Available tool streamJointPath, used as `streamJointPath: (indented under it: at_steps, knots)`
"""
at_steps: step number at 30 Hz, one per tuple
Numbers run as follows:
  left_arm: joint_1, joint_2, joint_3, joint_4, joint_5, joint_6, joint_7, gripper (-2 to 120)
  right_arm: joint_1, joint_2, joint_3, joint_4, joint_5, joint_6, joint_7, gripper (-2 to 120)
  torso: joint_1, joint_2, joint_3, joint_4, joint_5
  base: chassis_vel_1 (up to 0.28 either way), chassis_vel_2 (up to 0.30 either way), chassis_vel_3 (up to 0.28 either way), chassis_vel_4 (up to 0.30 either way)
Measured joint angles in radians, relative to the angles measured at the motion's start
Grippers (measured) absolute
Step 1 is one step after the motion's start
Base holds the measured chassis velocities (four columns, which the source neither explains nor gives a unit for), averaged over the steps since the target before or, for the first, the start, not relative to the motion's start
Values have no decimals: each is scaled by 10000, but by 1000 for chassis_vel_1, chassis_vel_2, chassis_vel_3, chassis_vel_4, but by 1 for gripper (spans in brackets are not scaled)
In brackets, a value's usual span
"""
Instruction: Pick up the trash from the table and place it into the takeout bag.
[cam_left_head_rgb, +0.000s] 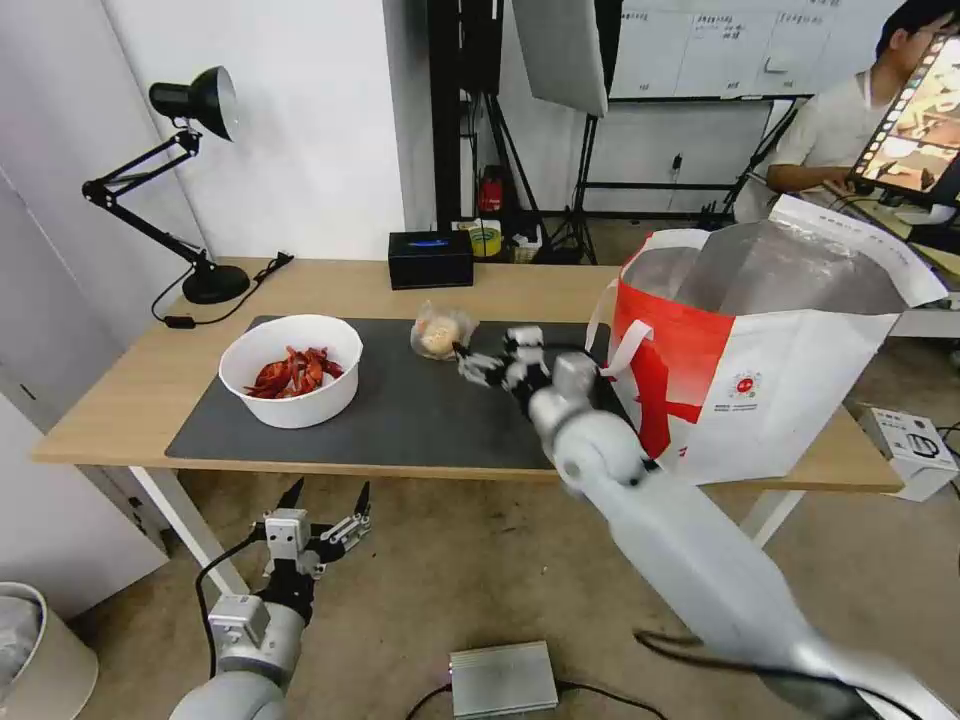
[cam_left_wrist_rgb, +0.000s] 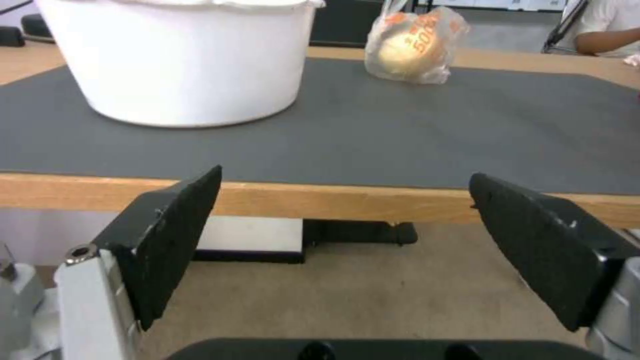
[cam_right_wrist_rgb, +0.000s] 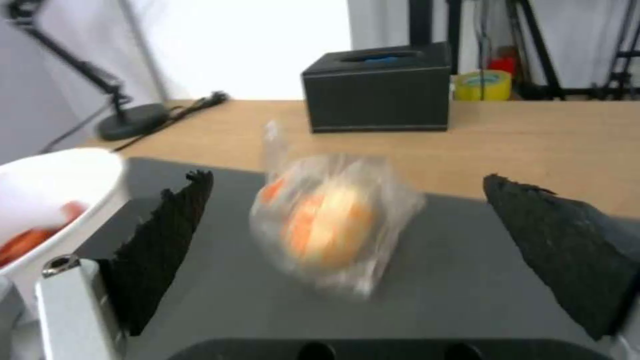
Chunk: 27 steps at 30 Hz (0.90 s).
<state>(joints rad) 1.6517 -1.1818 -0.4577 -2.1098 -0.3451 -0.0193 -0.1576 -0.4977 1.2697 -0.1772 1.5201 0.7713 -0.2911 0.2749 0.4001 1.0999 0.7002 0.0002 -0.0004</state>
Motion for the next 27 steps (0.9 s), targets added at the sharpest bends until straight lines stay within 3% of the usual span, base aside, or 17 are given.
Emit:
streamJointPath:
  at_steps: [9, 11, 12, 17, 27]
  knots:
    - [46, -77, -49, 86, 2, -14, 1, 100, 1411, 1377, -202, -2412, -239, -499, 522, 100, 0, 0, -1, -2, 1, 0, 0, 0, 0]
    - [51, -81, -51, 99, 3, -18, 1, 100, 1623, 1625, -189, -2894, -252, -529, 506, 100, 0, 0, -1, -1, 1, 0, 0, 0, 0]
    - [45, -73, -48, 148, 4, -20, 2, 100, 2037, 2162, -116, -3865, -295, -536, 329, 100, 0, 0, -1, -1, 2, 0, 0, 0, 0]
    - [-22, -47, -18, 173, 5, -24, 3, 100, 2773, 2997, 161, -5292, -492, -523, -52, 100, 0, 0, -2, 1, 1, 0, 0, 0, 0]
    - [76, -52, -66, 173, 2, -76, 3, 100, 3205, 3068, 137, -6222, -484, -820, -397, 100, -1, 0, -2, -2, 3, 0, 0, 0, 0]
